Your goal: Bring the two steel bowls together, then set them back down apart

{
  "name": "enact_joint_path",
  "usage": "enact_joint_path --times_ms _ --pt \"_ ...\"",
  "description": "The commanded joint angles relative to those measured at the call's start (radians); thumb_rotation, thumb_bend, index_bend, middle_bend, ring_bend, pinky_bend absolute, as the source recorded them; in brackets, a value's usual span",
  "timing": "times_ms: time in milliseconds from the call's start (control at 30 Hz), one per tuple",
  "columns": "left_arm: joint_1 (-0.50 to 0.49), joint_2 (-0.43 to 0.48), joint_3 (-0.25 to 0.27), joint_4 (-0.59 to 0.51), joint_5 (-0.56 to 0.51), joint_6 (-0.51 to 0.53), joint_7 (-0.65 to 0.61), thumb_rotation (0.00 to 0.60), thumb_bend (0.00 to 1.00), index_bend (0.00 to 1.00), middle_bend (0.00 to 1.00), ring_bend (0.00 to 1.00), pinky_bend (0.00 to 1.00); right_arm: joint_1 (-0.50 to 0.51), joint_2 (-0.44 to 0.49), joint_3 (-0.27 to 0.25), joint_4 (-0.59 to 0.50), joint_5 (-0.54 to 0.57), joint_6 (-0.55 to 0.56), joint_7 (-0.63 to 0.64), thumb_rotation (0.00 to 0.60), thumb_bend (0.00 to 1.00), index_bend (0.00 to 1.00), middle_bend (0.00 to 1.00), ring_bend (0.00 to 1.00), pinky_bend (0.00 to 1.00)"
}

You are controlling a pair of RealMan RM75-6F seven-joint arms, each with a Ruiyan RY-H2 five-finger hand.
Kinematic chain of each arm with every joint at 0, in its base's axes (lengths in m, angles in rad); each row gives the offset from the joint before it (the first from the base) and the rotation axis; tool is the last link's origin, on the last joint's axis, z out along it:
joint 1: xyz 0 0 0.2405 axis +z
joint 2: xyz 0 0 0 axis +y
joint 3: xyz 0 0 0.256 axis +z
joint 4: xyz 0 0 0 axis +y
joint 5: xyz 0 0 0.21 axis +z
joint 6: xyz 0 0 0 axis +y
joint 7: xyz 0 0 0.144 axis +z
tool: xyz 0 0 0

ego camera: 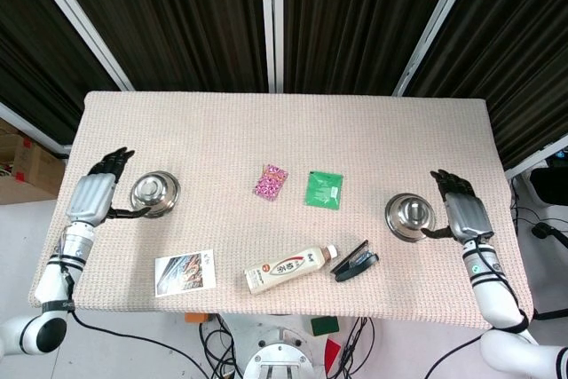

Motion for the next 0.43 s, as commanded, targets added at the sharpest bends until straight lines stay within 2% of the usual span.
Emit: enact_joint_path --times_ms 33,100,233,333,433 --pt "0.155 -0.021 0.048 -0.097 0.127 0.292 0.054 0.414 0.0 0.0 0.0 0.0 0.13 -0.131 -0.04 -0.077 -0.015 -0.157 0.19 0.007 0.6 0.0 0.0 0.0 0.0 0.0" --pt "0.218 -0.042 0.099 -0.121 0.186 0.385 0.104 0.415 0.0 0.0 0.0 0.0 0.12 -0.186 -0.057 -0.117 -0.003 -0.206 0.252 0.003 0.6 0.0 0.0 0.0 0.0 0.0" --pt "0.335 -0.095 0.183 -0.15 0.277 0.53 0.18 0.416 0.0 0.0 0.0 0.0 0.12 -0.275 -0.061 -0.154 0.026 -0.272 0.353 0.014 0.6 0.0 0.0 0.0 0.0 0.0" --pt "0.381 -0.11 0.234 -0.162 0.337 0.561 0.217 0.417 0.0 0.0 0.0 0.0 0.12 -0.305 -0.046 -0.164 0.038 -0.317 0.382 0.025 0.6 0.0 0.0 0.0 0.0 0.0" --pt "0.401 -0.112 0.252 -0.163 0.372 0.565 0.256 0.417 0.0 0.0 0.0 0.0 0.12 -0.316 -0.04 -0.167 0.053 -0.365 0.389 0.025 0.6 0.0 0.0 0.0 0.0 0.0"
